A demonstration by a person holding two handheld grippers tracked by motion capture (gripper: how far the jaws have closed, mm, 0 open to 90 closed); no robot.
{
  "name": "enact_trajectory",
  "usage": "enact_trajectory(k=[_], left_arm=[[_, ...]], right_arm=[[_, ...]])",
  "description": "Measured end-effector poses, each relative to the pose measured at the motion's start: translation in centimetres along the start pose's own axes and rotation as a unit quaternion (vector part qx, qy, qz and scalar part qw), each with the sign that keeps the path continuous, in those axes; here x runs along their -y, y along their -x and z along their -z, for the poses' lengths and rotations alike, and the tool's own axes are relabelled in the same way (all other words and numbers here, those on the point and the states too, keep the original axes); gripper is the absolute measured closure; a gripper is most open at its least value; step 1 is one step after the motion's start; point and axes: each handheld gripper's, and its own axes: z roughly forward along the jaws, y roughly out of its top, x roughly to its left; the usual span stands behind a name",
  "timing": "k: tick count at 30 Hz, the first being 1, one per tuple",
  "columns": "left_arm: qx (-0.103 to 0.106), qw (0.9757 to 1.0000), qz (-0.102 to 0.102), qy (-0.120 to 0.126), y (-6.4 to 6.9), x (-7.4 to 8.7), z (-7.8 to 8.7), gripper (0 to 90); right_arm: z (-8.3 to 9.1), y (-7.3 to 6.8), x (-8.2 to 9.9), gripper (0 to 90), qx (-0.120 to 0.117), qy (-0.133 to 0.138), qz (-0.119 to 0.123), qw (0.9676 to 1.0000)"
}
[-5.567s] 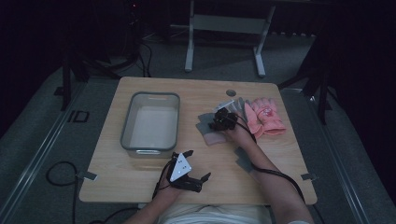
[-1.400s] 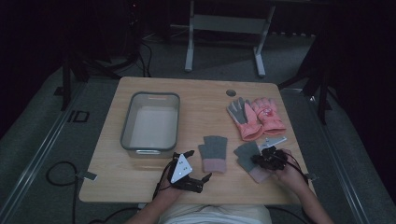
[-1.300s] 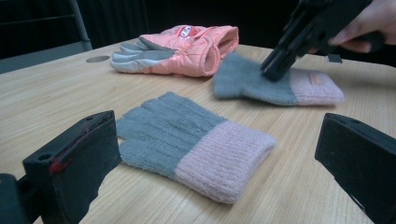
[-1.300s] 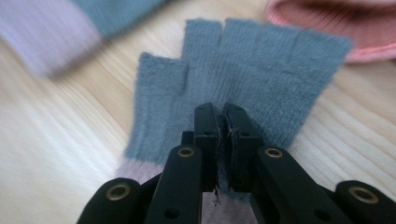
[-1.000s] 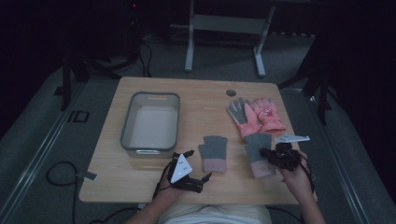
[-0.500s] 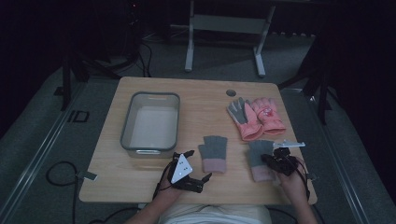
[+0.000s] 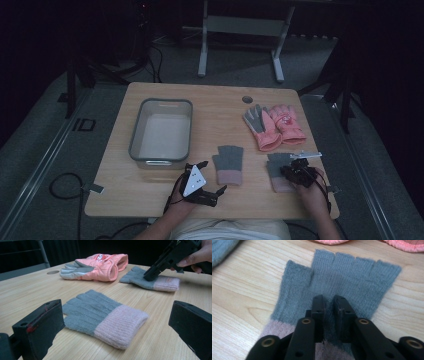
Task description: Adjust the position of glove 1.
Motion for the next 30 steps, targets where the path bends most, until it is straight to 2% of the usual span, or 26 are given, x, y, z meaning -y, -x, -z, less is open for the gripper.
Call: enact_trajectory(k=[3,8,10,16,25,26,27,29,30], left_arm=[[-0.001,1.0,0.003,0.001,0.0,0.0,0.0,0.0],[-0.001,1.0,0.004,0.001,-0.1,0.0,0.0,0.0],[0.0,1.0,0.003,0.001,0.0,0.0,0.0,0.0],[0.0,1.0,0.004,0.001,-0.1,0.0,0.0,0.0],[0.0,1.0,0.001,0.003,0.0,0.0,0.1,0.0],[0.0,1.0,0.001,0.003,0.0,0.0,0.1,0.0],[-0.001,1.0,0.0,0.002,0.0,0.0,0.1,0.0],[-0.001,1.0,0.001,0.002,0.0,0.0,0.1,0.0],[-0.001,1.0,0.001,0.002,0.0,0.0,0.1,0.0]], right_arm=[[0.2,0.2,-0.1,65.8,-0.01,0.005,0.006,0.9999],[1.0,0.3,-0.4,58.8,-0.026,0.009,0.022,0.9994],[1.4,0.6,-0.6,58.8,-0.03,-0.001,0.049,0.9983],[1.7,1.5,-0.8,61.3,-0.033,-0.007,0.075,0.9966],[0.9,1.8,-0.3,58.5,-0.038,-0.01,0.077,0.9962],[0.7,1.7,-0.2,59.6,-0.039,-0.013,0.08,0.9959],[0.3,1.3,0.3,61.8,-0.029,-0.008,0.091,0.9954],[0.3,1.2,0.4,63.7,-0.028,-0.007,0.089,0.9956],[0.3,1.2,0.6,67.7,-0.025,-0.003,0.078,0.9967]])
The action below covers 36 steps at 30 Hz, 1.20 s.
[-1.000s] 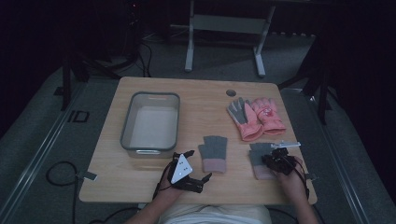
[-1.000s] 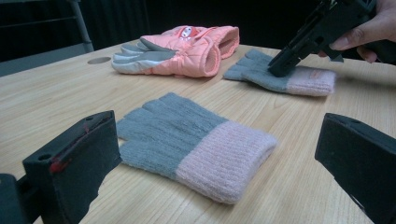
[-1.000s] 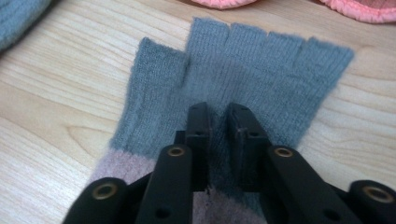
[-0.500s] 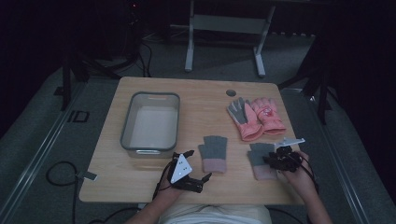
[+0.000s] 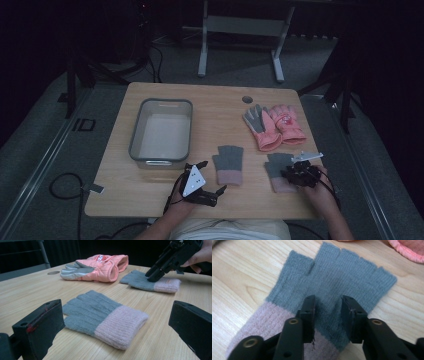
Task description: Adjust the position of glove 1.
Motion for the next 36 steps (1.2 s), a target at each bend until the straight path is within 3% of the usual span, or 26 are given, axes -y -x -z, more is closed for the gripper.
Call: enact_trajectory(k=[2,5,9,10,12,16,21,25,29,33,36], left_arm=[[0.0,1.0,0.001,0.001,0.0,0.0,0.0,0.0],[0.0,1.0,0.001,0.002,0.0,0.0,0.0,0.0],[-0.001,1.0,0.001,0.002,0.0,0.0,0.0,0.0],[-0.003,1.0,0.001,0.002,0.0,0.0,0.0,0.0],[-0.004,1.0,0.002,0.004,0.0,0.0,0.1,0.0],[-0.003,1.0,0.002,0.003,0.0,0.0,0.1,0.0],[-0.003,1.0,0.004,0.003,-0.1,0.0,0.1,0.0],[-0.003,1.0,0.007,0.004,-0.1,0.0,0.1,0.0],[-0.003,1.0,0.004,0.002,-0.1,0.0,0.1,0.0],[-0.003,1.0,0.005,0.002,-0.1,0.0,0.1,0.0],[-0.002,1.0,0.003,0.002,-0.1,0.0,0.1,0.0]], right_arm=[[0.0,-0.1,0.1,70.0,0.001,0.002,-0.003,1.0],[0.0,-0.4,-0.1,81.1,0.01,-0.005,-0.013,0.9999],[0.0,-0.6,-0.3,83.1,0.016,-0.009,-0.023,0.9996],[0.2,-0.6,-0.5,85.0,0.011,-0.014,-0.048,0.9987],[0.4,-0.5,-0.6,85.2,0.007,-0.012,-0.058,0.9982],[2.1,-0.6,-1.7,85.2,0.007,0.011,-0.074,0.9972],[5.4,-0.5,-4.3,85.3,0.013,0.055,-0.086,0.9947],[6.4,-1.1,-5.7,85.5,0.008,0.073,-0.073,0.9946],[7.0,-2.9,-8.4,85.5,-0.01,0.093,-0.052,0.9942],[6.6,-4.1,-9.7,85.6,-0.02,0.103,-0.053,0.9931],[5.4,-6.2,-11.0,85.6,-0.038,0.104,-0.047,0.9928]])
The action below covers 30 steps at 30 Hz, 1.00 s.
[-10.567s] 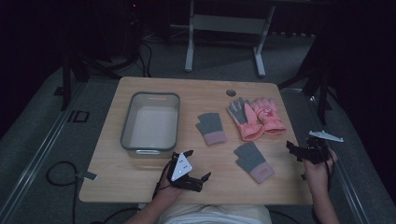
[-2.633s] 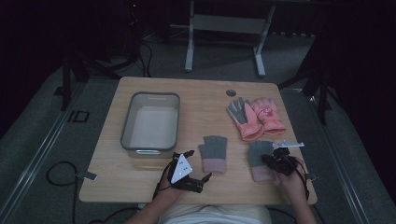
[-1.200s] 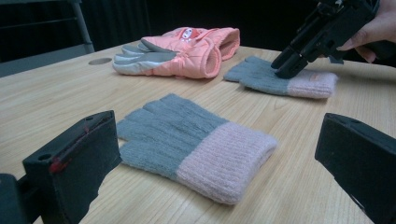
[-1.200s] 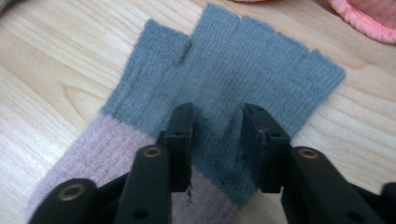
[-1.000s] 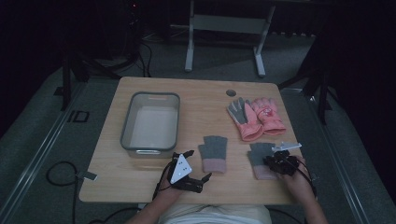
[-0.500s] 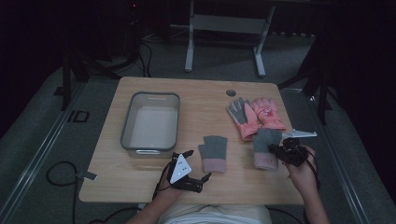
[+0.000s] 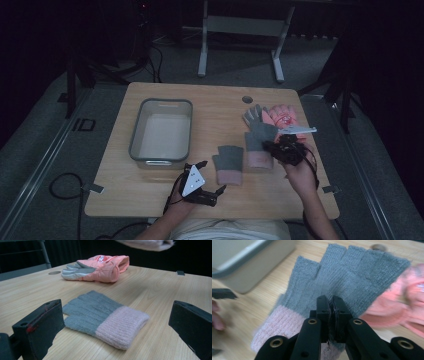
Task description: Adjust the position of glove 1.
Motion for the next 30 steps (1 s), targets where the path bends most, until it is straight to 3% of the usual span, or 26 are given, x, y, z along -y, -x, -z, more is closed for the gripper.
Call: enact_trajectory(k=[1,6,12,14,15,18,30], left_arm=[[0.0,1.0,0.0,0.0,0.0,0.0,0.0,0.0],[0.001,1.0,-0.001,0.002,0.1,0.0,0.0,0.0],[0.002,1.0,-0.002,0.003,0.1,0.0,0.0,0.0],[0.002,1.0,-0.002,0.003,0.1,0.0,0.0,0.0],[0.002,1.0,-0.002,0.003,0.1,0.0,0.0,0.0],[0.002,1.0,-0.002,0.004,0.1,0.0,0.0,0.0],[0.002,1.0,-0.004,-0.004,0.1,0.0,-0.1,0.0]], right_arm=[[0.0,0.0,0.0,85.6,0.0,0.0,0.0,1.0],[-2.9,-3.0,-0.1,85.5,-0.029,-0.013,0.011,0.9994],[-5.7,-4.9,0.6,85.4,-0.039,-0.036,0.026,0.9983],[-5.7,-4.9,0.6,85.4,-0.039,-0.036,0.026,0.9983],[-6.7,-5.4,1.0,85.5,-0.042,-0.045,0.021,0.9979],[-7.6,-5.7,1.5,85.4,-0.043,-0.058,0.02,0.9972],[-9.7,-5.5,2.8,85.1,-0.054,-0.08,0.006,0.9953]])
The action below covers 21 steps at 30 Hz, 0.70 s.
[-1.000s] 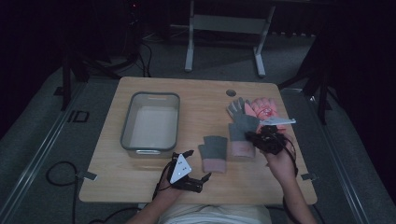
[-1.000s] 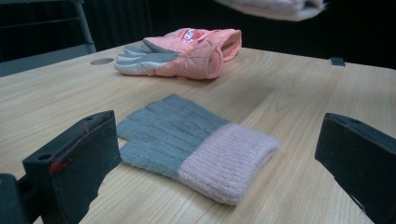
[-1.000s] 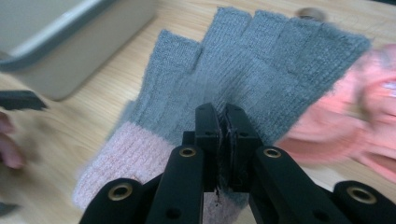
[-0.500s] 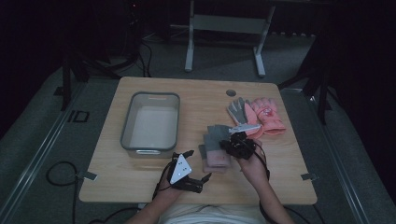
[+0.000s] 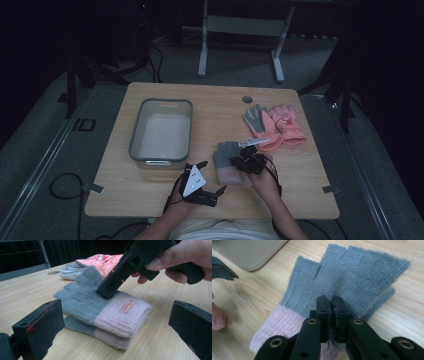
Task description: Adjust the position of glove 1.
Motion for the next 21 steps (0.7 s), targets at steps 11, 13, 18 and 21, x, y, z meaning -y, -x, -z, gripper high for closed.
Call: enact_trajectory(k=[11,13,18,21], left_arm=[[-0.012,0.9998,0.008,-0.013,0.0,-0.1,-0.2,0.0],[-0.014,0.9996,0.01,-0.023,0.0,-0.2,-0.4,0.0],[-0.019,0.9987,-0.01,-0.047,0.2,-0.3,-0.5,0.0],[-0.023,0.9977,-0.004,-0.064,0.2,-0.3,-0.2,4.6]], right_arm=[[-1.4,0.4,0.4,82.3,-0.001,-0.019,0.005,0.9998],[-1.5,0.5,0.5,81.0,-0.002,-0.021,0.007,0.9998],[-0.9,0.7,0.4,69.9,-0.006,-0.01,0.005,0.9999],[0.4,1.2,-0.1,62.6,-0.012,0.011,0.004,0.9999]])
